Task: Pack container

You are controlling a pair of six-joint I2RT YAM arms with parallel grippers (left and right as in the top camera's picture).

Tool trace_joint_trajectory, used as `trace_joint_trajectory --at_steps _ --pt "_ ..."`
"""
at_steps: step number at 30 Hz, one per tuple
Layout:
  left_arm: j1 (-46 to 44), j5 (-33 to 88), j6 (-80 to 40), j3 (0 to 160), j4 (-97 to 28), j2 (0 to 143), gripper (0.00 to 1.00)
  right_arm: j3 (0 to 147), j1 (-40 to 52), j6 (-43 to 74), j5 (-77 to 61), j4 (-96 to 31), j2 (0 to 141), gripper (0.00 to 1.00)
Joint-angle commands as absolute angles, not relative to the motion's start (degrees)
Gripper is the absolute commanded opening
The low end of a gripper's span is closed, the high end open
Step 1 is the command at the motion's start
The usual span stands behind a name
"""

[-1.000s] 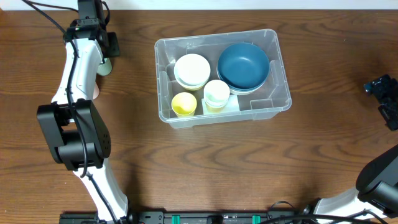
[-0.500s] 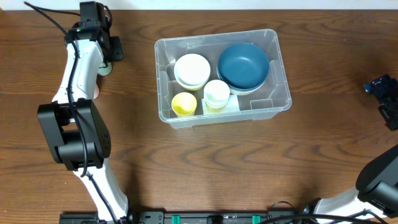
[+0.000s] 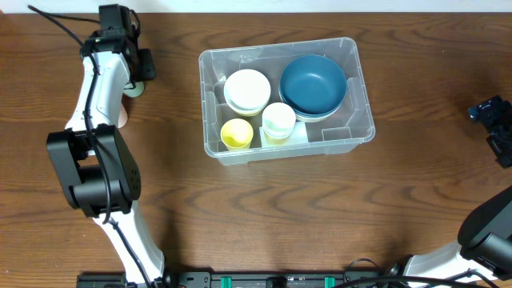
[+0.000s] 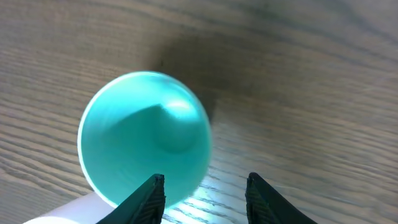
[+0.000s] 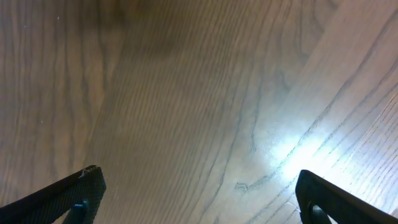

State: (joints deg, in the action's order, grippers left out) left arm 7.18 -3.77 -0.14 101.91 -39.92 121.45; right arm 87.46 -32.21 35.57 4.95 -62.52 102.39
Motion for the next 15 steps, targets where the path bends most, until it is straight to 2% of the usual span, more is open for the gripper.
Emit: trace_joint_trajectory --at_steps 1,6,11,13,15 --pt "7.97 -3.49 -0.01 101.41 -40.16 124.14 0.43 87.37 -32.29 36.38 5.61 -62.54 102.54 0.99" --pt "7.97 -3.49 -0.01 101.41 -39.94 124.31 0.42 87.37 -32.29 36.38 5.61 -62.54 102.54 0.99" --pt "7.97 -3.49 -0.03 101.41 -40.03 124.31 0.19 87.37 -32.29 36.38 5.61 -62.54 102.54 0.99" --pt "7.97 -3.49 -0.03 101.41 -40.27 124.31 0.06 87.37 -32.29 36.38 5.61 -62.54 102.54 0.99" --pt "7.97 -3.49 -0.05 101.43 -40.69 124.31 0.06 87.37 -32.29 36.38 5.61 -62.54 102.54 0.99"
